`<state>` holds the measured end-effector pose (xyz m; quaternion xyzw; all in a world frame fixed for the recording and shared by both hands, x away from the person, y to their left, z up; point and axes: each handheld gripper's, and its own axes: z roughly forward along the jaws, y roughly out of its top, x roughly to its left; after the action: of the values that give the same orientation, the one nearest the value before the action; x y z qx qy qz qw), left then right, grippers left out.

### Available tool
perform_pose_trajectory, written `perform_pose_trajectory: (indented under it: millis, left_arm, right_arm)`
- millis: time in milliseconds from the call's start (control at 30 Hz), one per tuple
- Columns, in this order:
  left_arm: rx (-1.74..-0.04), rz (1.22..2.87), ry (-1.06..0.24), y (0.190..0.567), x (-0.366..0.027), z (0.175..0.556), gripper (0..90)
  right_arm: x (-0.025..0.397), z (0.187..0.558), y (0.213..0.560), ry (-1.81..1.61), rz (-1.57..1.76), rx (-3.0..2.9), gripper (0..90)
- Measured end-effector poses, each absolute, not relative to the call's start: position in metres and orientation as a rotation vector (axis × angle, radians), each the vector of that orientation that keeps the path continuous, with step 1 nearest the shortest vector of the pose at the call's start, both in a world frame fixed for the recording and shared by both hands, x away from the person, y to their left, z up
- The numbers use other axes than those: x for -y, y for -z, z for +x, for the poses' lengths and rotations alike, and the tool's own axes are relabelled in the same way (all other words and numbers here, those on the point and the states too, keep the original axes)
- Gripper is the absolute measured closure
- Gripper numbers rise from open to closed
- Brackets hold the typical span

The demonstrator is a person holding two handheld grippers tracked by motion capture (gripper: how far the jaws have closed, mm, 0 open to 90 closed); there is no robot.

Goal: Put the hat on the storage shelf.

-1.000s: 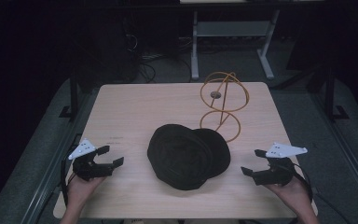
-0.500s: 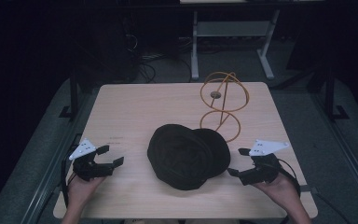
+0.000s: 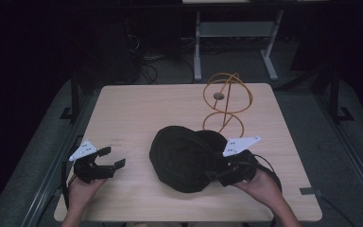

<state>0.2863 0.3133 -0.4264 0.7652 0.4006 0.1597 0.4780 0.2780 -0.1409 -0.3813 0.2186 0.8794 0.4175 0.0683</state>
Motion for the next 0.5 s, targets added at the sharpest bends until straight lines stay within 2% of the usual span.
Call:
perform_pose_trajectory:
  millis: [300,500]
  left_arm:
    - [-0.966,1.885,-0.388,0.426,-0.311,0.287,16.1]
    - [-0.96,1.914,-0.393,0.427,-0.309,0.287,16.1]
  right_arm:
    - [0.104,0.278,0.389,-1.209,0.552,-2.736,32.6]
    - [0.08,0.279,0.397,-1.178,0.499,-2.806,38.4]
